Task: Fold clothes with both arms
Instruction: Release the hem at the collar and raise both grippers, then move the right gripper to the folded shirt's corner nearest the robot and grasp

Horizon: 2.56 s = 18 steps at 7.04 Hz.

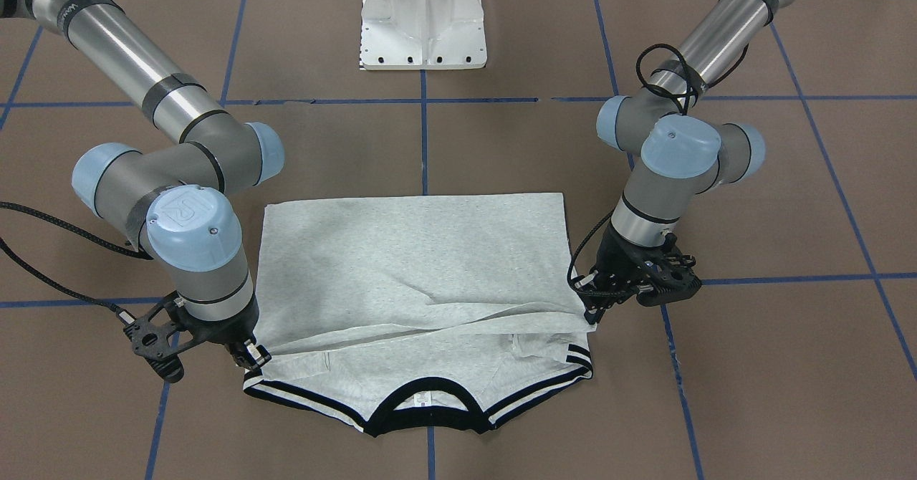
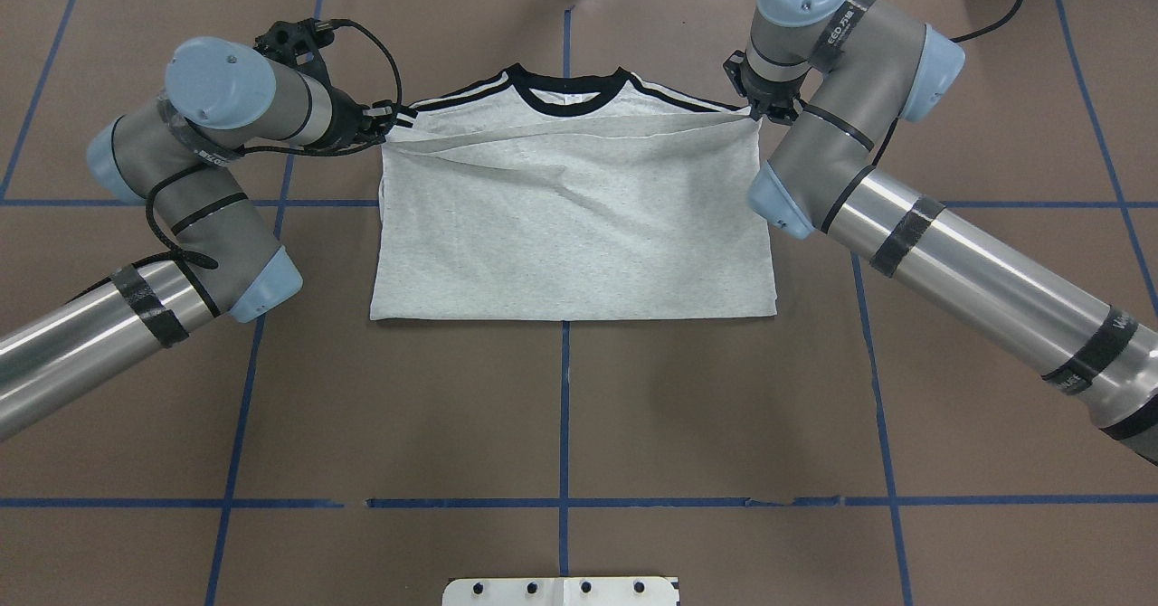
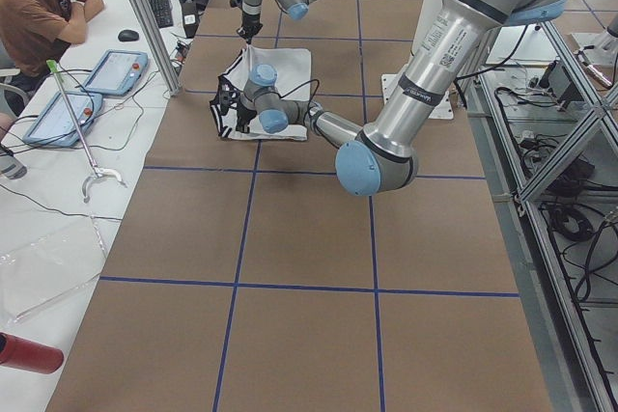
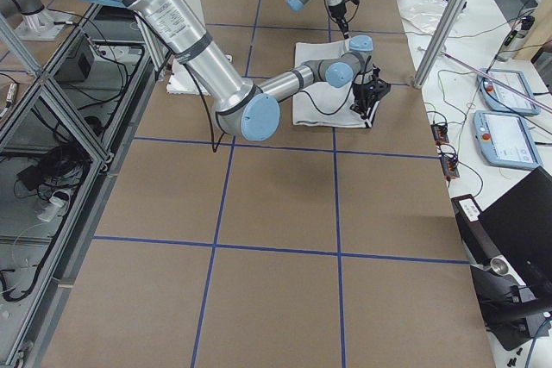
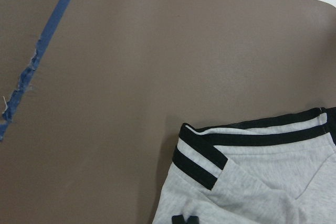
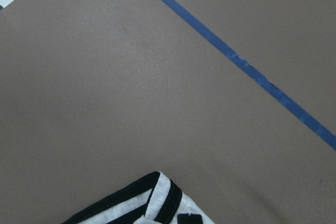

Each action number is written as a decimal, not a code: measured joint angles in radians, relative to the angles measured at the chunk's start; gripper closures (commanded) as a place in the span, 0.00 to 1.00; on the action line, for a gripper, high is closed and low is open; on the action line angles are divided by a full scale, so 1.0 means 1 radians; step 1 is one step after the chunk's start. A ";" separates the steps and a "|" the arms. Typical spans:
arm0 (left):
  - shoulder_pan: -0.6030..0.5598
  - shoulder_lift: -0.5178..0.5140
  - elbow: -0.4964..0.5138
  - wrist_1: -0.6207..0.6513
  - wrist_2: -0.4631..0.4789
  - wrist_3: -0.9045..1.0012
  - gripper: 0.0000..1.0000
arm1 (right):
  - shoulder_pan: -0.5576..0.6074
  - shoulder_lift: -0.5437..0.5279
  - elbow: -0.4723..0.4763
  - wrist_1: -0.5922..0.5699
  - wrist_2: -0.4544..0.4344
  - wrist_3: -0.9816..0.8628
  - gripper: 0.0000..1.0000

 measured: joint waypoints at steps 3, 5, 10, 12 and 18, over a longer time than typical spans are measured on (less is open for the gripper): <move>-0.019 0.000 0.059 -0.042 0.002 0.057 0.48 | 0.004 -0.001 -0.020 0.044 -0.004 -0.016 0.00; -0.032 0.000 0.057 -0.046 -0.005 0.071 0.48 | 0.010 -0.054 0.075 0.047 0.013 -0.045 0.00; -0.042 0.013 -0.010 -0.035 -0.077 0.080 0.47 | -0.204 -0.401 0.569 0.053 -0.044 0.315 0.01; -0.042 0.015 -0.016 -0.035 -0.078 0.080 0.47 | -0.261 -0.445 0.587 0.054 -0.062 0.368 0.12; -0.042 0.015 -0.023 -0.033 -0.077 0.080 0.47 | -0.280 -0.471 0.586 0.054 -0.062 0.378 1.00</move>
